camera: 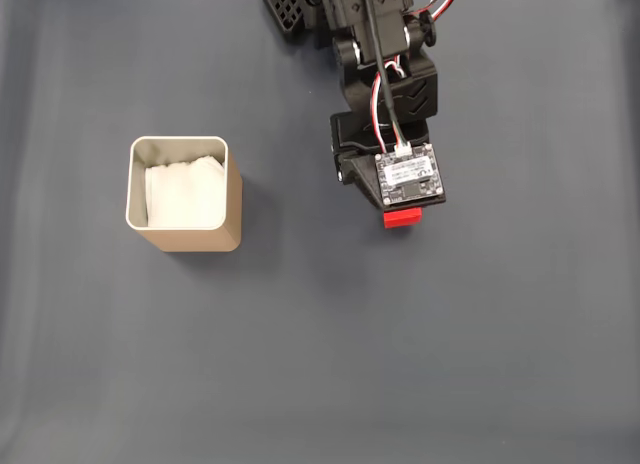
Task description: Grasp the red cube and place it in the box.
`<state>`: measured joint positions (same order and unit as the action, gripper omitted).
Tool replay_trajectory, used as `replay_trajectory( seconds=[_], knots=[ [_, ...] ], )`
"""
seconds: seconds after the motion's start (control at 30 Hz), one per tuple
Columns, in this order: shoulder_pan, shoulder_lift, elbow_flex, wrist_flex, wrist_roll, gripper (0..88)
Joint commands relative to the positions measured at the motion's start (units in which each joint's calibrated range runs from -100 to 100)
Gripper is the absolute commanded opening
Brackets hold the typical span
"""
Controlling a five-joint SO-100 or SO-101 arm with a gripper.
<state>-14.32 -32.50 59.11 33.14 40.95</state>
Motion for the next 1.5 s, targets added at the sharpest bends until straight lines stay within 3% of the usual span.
replay_trajectory(
  seconds=[0.0,0.6,1.47],
  knots=[
    [1.2,-3.0,-7.3,6.6,-0.3,3.5],
    [9.8,-4.3,-30.6,32.0,-0.4,3.7],
    [28.3,-2.4,-45.0,45.3,1.7,3.5]
  ],
)
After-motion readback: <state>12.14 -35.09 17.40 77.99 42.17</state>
